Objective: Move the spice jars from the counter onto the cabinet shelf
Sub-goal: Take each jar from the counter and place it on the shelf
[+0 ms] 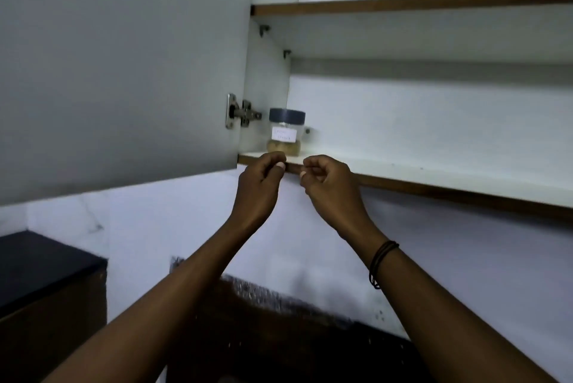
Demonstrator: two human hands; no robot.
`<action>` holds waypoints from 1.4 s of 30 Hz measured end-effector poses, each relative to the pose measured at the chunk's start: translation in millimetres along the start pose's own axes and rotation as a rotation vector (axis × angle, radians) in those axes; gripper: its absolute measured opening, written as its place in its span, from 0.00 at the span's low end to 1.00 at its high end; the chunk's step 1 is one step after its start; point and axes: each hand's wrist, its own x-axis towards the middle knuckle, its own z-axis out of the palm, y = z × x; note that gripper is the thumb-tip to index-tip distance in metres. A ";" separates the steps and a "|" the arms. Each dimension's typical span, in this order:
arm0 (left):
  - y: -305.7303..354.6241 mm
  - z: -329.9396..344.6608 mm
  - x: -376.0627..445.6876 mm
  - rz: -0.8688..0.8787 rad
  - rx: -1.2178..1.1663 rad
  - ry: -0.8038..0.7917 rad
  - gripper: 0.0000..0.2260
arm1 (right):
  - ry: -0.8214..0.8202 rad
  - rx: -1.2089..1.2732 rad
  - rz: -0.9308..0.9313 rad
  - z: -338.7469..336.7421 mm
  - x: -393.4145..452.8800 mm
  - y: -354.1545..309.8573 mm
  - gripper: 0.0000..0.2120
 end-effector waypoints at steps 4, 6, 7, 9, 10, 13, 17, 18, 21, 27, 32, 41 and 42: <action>-28.7 2.7 -72.2 -0.160 -0.046 -0.099 0.12 | -0.051 -0.060 0.058 13.4 -67.4 28.7 0.09; -45.8 5.3 -113.7 -0.228 -0.083 -0.151 0.14 | -0.084 -0.123 0.067 26.2 -104.4 44.8 0.07; -55.4 6.4 -137.7 -0.275 -0.100 -0.178 0.14 | -0.110 -0.142 0.095 34.0 -126.7 54.2 0.07; -74.8 5.6 -181.5 -0.352 -0.079 -0.213 0.14 | -0.175 -0.162 0.153 48.5 -169.5 71.9 0.09; -85.4 3.1 -208.6 -0.386 -0.054 -0.238 0.15 | -0.218 -0.170 0.180 55.4 -197.2 82.1 0.10; -117.3 -6.4 -286.2 -0.436 0.004 -0.390 0.15 | -0.338 -0.178 0.291 73.0 -277.2 114.7 0.15; -147.6 -15.7 -379.7 -0.488 0.123 -0.541 0.13 | -0.460 -0.176 0.481 85.8 -378.0 147.1 0.15; -151.9 -17.5 -398.7 -0.503 0.158 -0.576 0.13 | -0.478 -0.162 0.515 87.9 -399.7 152.2 0.14; -158.8 -27.5 -451.0 -0.530 0.207 -0.682 0.13 | -0.524 -0.125 0.629 90.7 -454.7 157.3 0.13; -169.6 -48.4 -503.8 -0.546 0.230 -0.742 0.12 | -0.630 -0.248 0.609 98.1 -518.8 154.7 0.25; -182.2 -49.6 -513.6 -0.762 0.082 -0.616 0.12 | -0.667 -0.280 0.564 101.8 -536.3 155.5 0.35; -193.7 -46.4 -529.1 -0.984 -0.059 -0.496 0.13 | -0.665 -0.322 0.503 109.2 -555.8 159.0 0.41; -194.0 -46.0 -529.5 -0.992 -0.065 -0.496 0.13 | -0.650 -0.289 0.522 109.8 -556.1 158.8 0.41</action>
